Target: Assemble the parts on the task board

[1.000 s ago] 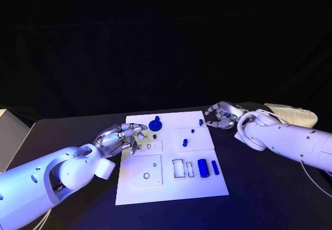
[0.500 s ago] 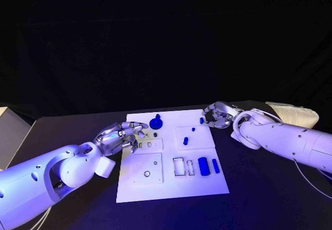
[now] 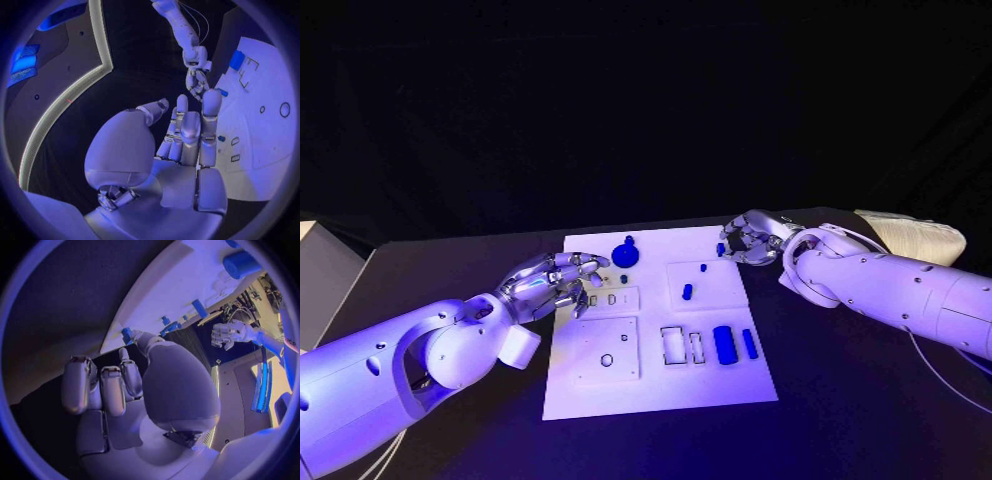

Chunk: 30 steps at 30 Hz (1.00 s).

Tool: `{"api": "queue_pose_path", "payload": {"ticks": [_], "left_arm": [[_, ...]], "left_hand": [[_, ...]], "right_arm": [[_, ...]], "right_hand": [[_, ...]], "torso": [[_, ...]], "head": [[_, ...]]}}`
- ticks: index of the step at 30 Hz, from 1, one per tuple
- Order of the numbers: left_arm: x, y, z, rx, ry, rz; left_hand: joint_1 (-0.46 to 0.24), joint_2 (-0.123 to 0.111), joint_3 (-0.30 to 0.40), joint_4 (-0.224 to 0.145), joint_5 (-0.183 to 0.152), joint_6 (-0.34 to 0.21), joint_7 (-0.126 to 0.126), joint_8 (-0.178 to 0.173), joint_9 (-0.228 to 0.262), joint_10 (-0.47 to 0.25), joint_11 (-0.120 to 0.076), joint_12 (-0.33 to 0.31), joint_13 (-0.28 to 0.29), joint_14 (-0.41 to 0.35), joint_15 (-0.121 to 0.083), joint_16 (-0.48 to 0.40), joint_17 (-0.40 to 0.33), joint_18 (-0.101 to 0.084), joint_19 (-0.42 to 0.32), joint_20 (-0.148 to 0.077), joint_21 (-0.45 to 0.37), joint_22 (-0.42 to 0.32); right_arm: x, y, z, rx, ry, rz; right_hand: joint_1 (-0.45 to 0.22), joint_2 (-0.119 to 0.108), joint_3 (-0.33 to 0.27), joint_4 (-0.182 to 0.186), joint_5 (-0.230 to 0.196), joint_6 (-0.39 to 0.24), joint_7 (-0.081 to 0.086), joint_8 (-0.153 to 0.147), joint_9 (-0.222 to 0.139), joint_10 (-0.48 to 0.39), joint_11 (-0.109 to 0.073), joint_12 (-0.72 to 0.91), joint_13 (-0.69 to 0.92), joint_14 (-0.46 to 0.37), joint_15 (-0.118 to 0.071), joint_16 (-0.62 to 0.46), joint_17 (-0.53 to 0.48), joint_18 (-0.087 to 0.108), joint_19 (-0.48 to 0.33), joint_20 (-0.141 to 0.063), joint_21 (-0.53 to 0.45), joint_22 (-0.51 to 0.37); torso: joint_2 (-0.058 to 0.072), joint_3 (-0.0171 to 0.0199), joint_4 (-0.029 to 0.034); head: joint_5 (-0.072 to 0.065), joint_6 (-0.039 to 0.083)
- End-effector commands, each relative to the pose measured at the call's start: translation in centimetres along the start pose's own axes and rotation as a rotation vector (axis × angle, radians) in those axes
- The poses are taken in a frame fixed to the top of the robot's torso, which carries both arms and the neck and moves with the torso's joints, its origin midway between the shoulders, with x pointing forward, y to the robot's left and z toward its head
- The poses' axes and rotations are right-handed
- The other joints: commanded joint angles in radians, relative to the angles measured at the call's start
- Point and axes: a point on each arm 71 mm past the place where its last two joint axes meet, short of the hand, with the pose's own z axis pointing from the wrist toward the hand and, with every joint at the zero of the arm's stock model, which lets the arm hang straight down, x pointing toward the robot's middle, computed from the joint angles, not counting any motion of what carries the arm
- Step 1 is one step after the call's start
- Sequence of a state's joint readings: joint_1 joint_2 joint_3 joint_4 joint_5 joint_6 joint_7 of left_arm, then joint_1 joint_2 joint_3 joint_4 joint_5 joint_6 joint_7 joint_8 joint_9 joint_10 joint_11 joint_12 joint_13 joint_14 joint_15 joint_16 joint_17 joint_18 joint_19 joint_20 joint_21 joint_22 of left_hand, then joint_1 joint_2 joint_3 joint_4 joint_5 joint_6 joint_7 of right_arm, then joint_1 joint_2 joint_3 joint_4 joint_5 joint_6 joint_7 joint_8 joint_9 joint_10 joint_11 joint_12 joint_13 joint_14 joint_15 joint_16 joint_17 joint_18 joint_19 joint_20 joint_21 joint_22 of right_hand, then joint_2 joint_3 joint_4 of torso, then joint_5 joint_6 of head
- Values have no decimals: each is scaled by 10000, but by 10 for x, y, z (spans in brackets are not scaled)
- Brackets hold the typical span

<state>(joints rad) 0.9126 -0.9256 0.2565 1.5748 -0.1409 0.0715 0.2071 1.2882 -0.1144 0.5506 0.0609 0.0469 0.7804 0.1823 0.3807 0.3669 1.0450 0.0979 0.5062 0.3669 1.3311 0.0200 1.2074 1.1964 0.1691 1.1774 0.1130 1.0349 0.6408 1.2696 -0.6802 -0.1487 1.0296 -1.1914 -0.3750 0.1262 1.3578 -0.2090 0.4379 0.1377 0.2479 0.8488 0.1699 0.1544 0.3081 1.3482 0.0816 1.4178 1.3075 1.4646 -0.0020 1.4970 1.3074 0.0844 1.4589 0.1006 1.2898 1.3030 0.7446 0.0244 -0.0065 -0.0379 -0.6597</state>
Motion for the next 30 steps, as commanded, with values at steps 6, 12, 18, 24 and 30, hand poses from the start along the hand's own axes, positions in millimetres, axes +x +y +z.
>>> {"api": "queue_pose_path", "payload": {"ticks": [6, 12, 18, 24, 30], "left_arm": [[2, 0, 0, 3, 76, 174], [2, 0, 0, -8, 70, 221], [2, -1, 0, -19, 46, 267], [2, -1, -1, -25, 47, 311], [2, -1, -1, -32, 41, 357]], "left_hand": [[-89, -48, 15, 54, 16, -61, 30, -32, 8, -110, 24, 31, 12, -14, 66, -14, -43, -116, -63, 17, 60, 9], [-97, -45, 17, 64, 16, -68, 36, -35, 9, -126, 30, 31, 15, -29, 71, -33, -60, -113, -77, 21, 57, -4], [-97, -45, 17, 64, 16, -68, 36, -35, 9, -126, 30, 31, 15, -29, 71, -33, -60, -113, -77, 21, 57, -4], [-97, -45, 17, 64, 16, -68, 36, -35, 9, -126, 30, 31, 15, -29, 71, -33, -60, -113, -77, 21, 57, -4], [-107, -41, 22, 78, 16, -76, 45, -39, 9, -149, 39, 30, 18, -45, 78, -51, -74, -111, -95, 28, 58, -13]], "right_arm": [[2, 0, 2, 48, 270, -34], [5, 2, 4, 21, 398, -15], [7, 3, 5, 10, 504, 0], [9, 4, 6, 7, 578, 10], [9, 5, 6, 8, 618, 11]], "right_hand": [[82, 97, 171, -30, 54, 168, -35, 119, 23, 78, -6, 89, 345, 795, 30, 44, 1476, -140, 43, 27, 24, 18], [84, 112, 204, -41, 50, 212, -51, 147, 30, 93, -19, 98, 358, 794, 20, 43, 1473, -139, 42, 21, 23, 20], [80, 117, 221, -48, 42, 244, -61, 166, 35, 112, -28, 110, 376, 794, 12, 43, 1474, -140, 44, 16, 30, 29], [78, 116, 224, -50, 37, 254, -64, 173, 37, 108, -31, 107, 371, 793, 10, 39, 1466, -139, 42, 15, 25, 25], [63, 137, 279, -69, 18, 362, -100, 242, 55, 152, -61, 135, 411, 794, -16, 45, 1474, -137, 41, -4, 21, 29]], "torso": [[-3, 3, 2], [-3, 1, 9], [-4, 3, -1], [-4, 0, -4], [-2, 8, 2]], "head": [[10, -52], [22, -81], [43, -107], [42, -121], [44, -148]]}}
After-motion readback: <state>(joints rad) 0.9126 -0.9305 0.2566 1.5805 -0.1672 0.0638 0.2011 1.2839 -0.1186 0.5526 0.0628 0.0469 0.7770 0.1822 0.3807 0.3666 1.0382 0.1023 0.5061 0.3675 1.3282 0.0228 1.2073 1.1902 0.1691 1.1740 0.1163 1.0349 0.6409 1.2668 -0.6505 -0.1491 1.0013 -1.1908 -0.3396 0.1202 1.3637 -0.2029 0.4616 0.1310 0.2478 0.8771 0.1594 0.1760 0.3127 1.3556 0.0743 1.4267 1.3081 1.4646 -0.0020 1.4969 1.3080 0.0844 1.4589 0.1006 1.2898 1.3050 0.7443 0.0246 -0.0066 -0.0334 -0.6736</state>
